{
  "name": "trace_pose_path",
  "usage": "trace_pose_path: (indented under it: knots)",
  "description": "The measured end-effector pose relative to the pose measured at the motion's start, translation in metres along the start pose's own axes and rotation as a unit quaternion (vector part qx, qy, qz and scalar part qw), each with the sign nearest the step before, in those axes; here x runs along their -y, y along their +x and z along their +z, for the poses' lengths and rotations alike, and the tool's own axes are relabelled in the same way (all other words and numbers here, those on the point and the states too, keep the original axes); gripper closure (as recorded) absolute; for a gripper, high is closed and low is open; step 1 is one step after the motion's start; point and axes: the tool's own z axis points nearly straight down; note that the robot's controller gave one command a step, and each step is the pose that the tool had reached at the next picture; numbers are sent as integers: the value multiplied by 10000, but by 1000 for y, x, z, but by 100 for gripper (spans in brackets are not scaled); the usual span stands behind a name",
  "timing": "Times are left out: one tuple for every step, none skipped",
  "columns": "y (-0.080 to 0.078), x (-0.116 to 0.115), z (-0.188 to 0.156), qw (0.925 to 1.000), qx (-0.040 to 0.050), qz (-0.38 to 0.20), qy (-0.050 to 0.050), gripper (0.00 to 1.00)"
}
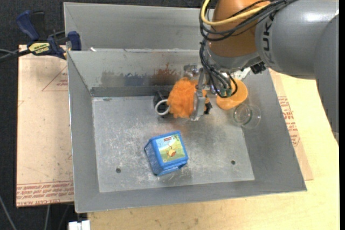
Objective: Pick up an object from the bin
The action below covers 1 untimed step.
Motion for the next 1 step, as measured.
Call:
trace_pose_path:
  knots:
    - [-3, 15, 11, 9967, 11, 806, 5, 0]
